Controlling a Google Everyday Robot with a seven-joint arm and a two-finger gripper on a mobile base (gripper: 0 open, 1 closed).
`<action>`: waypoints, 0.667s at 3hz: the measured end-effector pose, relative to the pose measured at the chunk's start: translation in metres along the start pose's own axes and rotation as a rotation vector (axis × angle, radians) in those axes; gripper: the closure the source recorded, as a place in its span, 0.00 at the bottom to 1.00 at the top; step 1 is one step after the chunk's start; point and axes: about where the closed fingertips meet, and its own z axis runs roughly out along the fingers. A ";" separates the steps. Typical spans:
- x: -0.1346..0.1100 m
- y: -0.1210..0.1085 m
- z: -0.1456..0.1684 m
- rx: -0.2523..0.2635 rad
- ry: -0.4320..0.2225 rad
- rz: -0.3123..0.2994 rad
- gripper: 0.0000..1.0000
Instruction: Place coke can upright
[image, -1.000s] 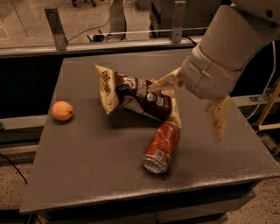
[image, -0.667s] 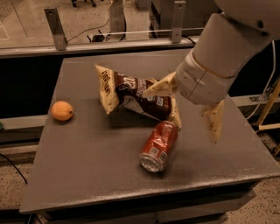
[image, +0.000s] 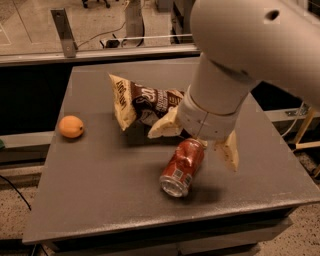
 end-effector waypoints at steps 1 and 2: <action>0.004 -0.003 0.020 -0.046 0.024 -0.050 0.00; 0.010 -0.006 0.041 -0.088 0.060 -0.072 0.00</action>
Offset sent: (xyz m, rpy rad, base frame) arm 0.0232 0.0103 -0.0570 -0.1602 -0.0351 0.0593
